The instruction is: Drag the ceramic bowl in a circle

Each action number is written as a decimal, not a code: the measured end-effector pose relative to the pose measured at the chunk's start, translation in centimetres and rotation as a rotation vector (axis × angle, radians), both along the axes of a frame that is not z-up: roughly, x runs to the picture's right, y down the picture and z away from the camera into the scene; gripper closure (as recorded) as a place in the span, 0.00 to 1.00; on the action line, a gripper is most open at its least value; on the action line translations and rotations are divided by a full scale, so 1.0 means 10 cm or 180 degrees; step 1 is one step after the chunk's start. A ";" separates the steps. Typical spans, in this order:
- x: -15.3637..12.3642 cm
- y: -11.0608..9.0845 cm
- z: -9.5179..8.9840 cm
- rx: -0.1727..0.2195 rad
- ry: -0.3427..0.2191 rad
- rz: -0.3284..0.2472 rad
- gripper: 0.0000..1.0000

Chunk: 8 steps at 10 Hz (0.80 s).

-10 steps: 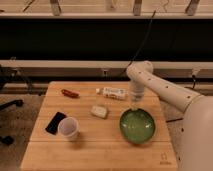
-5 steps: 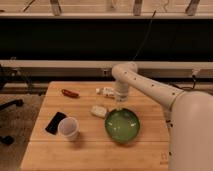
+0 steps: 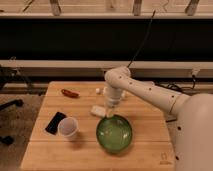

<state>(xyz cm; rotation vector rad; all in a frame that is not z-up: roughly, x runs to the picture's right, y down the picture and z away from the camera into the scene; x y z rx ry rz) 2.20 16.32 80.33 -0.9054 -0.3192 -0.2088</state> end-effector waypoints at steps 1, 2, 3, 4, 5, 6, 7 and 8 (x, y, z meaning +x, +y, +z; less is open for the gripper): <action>0.02 0.07 -0.13 -0.0016 -0.0034 -0.0020 1.00; 0.09 0.11 -0.23 -0.0031 -0.0014 -0.0023 1.00; 0.19 0.12 -0.27 -0.0041 0.0029 -0.0017 1.00; 0.34 0.14 -0.30 -0.0059 0.0105 0.0000 1.00; 0.53 0.15 -0.32 -0.0067 0.0201 0.0021 1.00; 0.75 0.14 -0.33 -0.0067 0.0319 0.0048 1.00; 0.98 0.12 -0.31 -0.0055 0.0445 0.0077 1.00; 1.21 0.07 -0.28 -0.0034 0.0586 0.0105 1.00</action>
